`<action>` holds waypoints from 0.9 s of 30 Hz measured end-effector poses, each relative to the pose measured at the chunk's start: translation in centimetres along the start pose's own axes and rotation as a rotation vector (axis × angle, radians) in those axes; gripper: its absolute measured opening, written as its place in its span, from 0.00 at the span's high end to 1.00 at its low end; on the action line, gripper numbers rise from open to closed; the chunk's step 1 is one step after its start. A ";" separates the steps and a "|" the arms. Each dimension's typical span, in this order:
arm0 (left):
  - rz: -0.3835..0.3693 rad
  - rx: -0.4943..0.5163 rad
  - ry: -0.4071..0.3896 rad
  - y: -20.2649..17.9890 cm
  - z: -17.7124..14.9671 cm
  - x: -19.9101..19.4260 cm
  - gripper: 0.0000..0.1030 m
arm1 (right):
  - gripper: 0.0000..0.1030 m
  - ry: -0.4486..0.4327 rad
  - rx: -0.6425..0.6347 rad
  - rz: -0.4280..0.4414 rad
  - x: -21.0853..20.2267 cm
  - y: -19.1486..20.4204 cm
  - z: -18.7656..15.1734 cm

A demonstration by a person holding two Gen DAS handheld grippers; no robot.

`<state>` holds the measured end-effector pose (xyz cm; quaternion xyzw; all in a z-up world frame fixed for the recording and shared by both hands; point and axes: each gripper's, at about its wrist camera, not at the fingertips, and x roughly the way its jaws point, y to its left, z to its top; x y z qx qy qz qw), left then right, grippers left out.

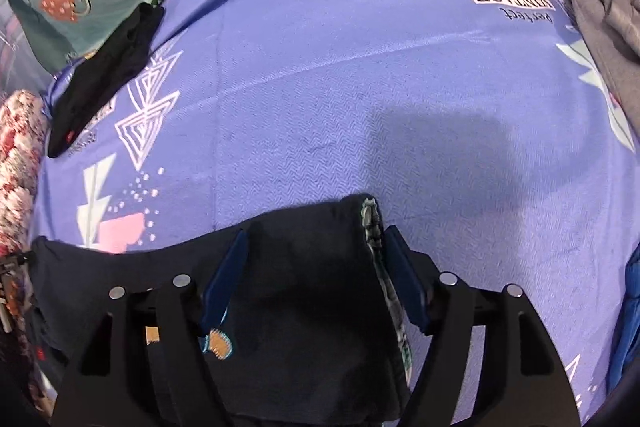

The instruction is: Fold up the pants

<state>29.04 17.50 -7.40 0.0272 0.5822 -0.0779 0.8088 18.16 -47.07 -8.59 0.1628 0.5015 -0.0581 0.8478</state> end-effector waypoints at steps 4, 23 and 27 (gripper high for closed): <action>-0.038 0.013 -0.028 -0.3 -0.1 -0.8 0.61 | 0.65 -0.018 -0.065 -0.061 0.4 0.8 0.4; 0.009 -0.210 -0.357 0.5 -1.3 -11.4 0.92 | 1.00 -0.421 -0.084 -0.073 -10.5 2.6 3.6; 0.012 -0.251 -0.416 1.4 -2.0 -12.1 0.92 | 1.00 -0.402 -0.072 -0.055 -9.9 2.3 4.2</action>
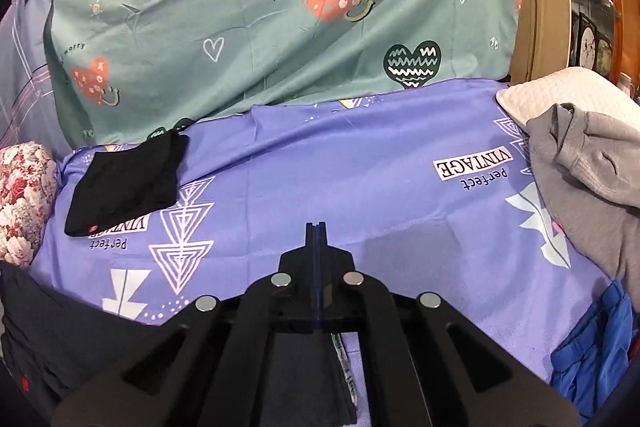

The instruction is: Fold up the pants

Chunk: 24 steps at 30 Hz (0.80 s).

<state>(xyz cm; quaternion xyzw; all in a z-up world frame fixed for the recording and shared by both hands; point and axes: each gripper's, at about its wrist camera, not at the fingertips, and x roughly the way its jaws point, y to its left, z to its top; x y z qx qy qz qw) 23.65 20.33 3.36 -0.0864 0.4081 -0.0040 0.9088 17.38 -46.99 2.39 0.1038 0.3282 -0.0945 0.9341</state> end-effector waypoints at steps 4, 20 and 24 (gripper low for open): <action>0.077 0.027 0.077 -0.2 -1.4 3.3 0.87 | 0.91 0.257 -0.079 0.036 5.0 1.0 -3.1; 0.171 0.052 0.168 -0.3 -4.7 6.5 0.36 | 0.85 0.238 -0.079 -0.015 8.2 2.0 -4.2; 0.171 0.062 0.153 -0.6 -4.9 6.4 0.36 | 0.82 0.260 -0.102 -0.111 8.5 1.3 -5.3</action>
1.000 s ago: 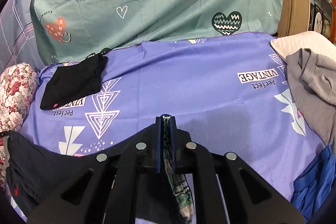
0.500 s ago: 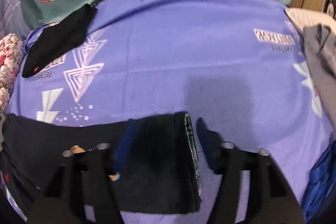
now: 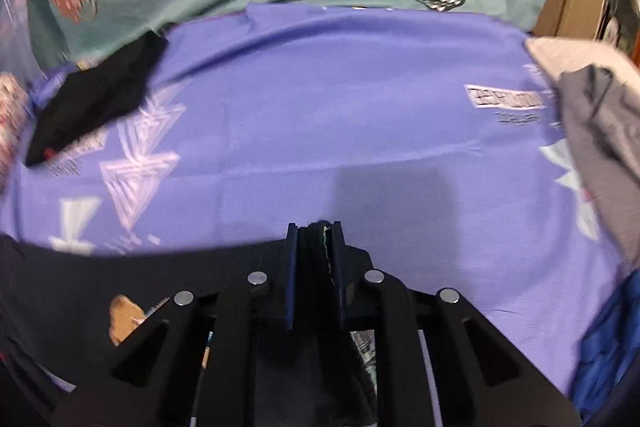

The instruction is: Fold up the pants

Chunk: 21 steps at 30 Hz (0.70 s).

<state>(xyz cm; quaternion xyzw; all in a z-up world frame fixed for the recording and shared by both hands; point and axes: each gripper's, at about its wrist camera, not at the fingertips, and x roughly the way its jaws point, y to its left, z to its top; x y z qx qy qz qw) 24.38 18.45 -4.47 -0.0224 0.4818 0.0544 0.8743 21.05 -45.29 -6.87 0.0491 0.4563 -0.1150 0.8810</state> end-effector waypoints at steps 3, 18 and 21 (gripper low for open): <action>0.003 -0.011 0.009 0.3 -0.3 -0.2 0.36 | 0.46 0.048 -0.035 -0.139 1.5 0.3 -0.9; -0.036 -0.002 -0.033 0.2 -2.5 -3.3 0.19 | 0.46 0.075 0.007 -0.056 -1.1 0.9 -2.4; -0.058 -0.012 -0.034 -0.3 -2.9 -3.6 0.17 | 0.41 -0.044 -0.099 0.049 -3.5 5.3 -1.1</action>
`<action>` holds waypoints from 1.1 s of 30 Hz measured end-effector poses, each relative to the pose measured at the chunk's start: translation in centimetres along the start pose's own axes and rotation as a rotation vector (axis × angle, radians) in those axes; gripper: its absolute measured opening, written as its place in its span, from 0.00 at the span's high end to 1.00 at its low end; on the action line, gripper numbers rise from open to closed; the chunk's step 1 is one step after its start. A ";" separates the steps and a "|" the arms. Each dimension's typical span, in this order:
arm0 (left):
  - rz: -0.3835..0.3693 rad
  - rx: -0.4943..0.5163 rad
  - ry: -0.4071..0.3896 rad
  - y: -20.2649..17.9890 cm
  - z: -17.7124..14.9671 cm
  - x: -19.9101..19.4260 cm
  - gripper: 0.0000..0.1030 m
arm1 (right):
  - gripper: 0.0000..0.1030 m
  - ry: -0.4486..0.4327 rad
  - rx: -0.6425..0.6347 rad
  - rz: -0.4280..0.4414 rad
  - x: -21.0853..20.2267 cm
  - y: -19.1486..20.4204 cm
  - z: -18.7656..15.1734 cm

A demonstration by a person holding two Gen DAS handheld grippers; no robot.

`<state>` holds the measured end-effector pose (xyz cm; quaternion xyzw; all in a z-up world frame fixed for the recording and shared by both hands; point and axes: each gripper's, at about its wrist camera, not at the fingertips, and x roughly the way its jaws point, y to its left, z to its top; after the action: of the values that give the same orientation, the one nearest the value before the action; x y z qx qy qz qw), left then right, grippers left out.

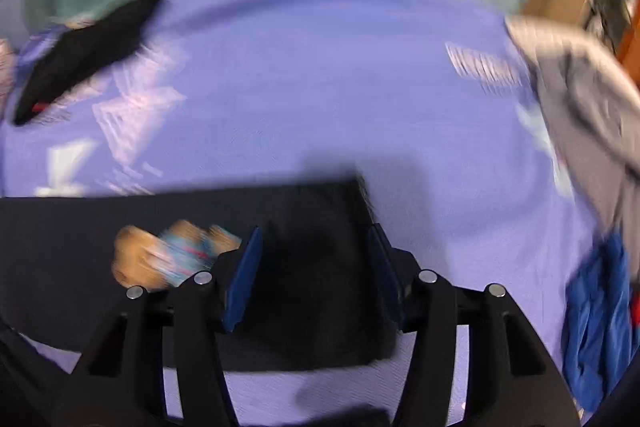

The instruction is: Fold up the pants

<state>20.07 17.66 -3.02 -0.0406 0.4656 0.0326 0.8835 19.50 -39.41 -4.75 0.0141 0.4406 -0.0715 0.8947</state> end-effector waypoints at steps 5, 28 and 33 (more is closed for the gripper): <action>-0.069 0.011 -0.030 -2.5 -0.2 -0.7 0.12 | 0.42 0.062 -0.117 0.307 1.0 9.8 1.8; -0.052 0.074 0.075 -7.8 -2.5 4.5 0.09 | 1.00 0.260 -0.051 0.383 3.7 4.3 -0.5; -0.024 0.073 0.074 -8.0 -2.6 3.9 0.09 | 0.85 0.178 0.211 0.178 2.4 -3.9 -0.5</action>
<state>20.89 9.56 -7.42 -0.0154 0.4985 0.0034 0.8667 20.02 -43.47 -6.78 0.1532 0.5053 -0.0365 0.8485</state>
